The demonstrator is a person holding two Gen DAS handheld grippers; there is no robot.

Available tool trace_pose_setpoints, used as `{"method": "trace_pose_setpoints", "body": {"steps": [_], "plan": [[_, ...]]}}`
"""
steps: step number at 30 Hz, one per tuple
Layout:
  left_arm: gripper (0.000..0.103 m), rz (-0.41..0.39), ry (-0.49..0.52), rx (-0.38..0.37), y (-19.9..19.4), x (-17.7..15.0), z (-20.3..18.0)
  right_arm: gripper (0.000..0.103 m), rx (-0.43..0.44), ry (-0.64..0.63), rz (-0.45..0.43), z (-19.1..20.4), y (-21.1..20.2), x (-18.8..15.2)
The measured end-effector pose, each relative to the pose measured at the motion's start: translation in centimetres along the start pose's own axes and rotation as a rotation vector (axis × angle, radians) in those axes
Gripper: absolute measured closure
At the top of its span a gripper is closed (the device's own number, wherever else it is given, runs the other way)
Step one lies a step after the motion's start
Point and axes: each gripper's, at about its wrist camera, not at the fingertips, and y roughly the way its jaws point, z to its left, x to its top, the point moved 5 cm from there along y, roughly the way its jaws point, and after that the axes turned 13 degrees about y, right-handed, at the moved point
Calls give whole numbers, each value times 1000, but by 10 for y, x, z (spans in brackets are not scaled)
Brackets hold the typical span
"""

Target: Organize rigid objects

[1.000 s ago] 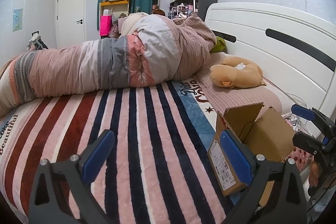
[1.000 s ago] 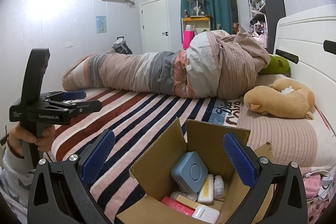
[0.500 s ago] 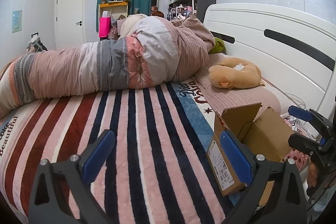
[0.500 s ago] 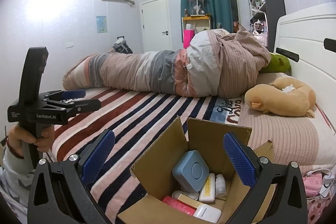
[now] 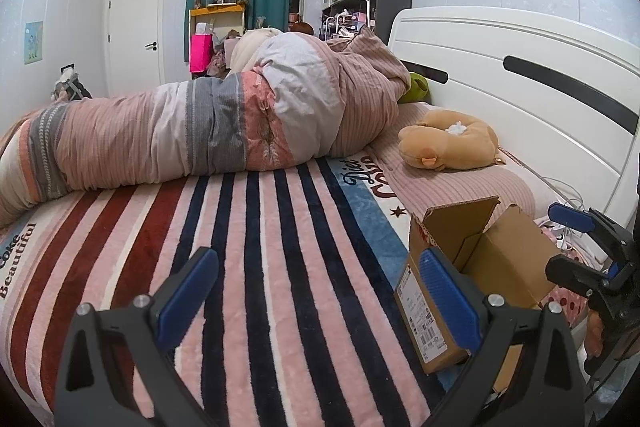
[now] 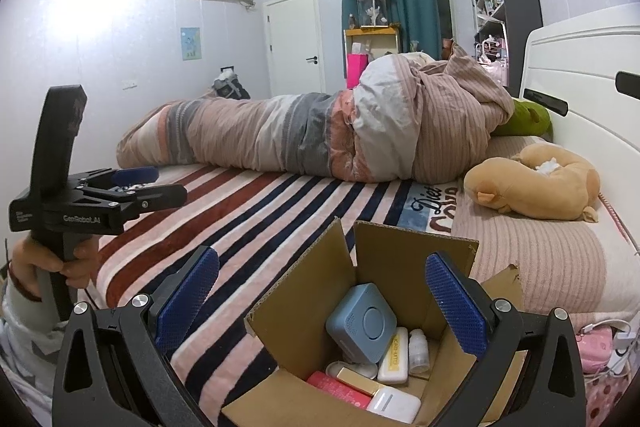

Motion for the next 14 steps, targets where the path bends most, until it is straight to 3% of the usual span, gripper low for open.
{"method": "trace_pose_setpoints", "body": {"steps": [14], "plan": [[3,7,-2,4,-1,-1,0,0,-2,7,4,1,0,-4]]}}
